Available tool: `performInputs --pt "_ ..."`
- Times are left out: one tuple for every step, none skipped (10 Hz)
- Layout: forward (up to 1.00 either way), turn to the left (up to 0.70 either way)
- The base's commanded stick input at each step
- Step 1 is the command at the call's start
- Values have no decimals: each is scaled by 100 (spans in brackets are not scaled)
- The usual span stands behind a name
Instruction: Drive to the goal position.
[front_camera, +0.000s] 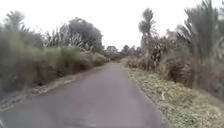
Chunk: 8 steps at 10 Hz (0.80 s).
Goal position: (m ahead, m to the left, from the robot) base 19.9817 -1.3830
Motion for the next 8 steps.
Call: performInputs --pt "100 0" --pt "100 0" --pt "100 0" --pt "100 0" --pt "100 0" --pt "100 0" --pt "100 0" --pt "100 0"
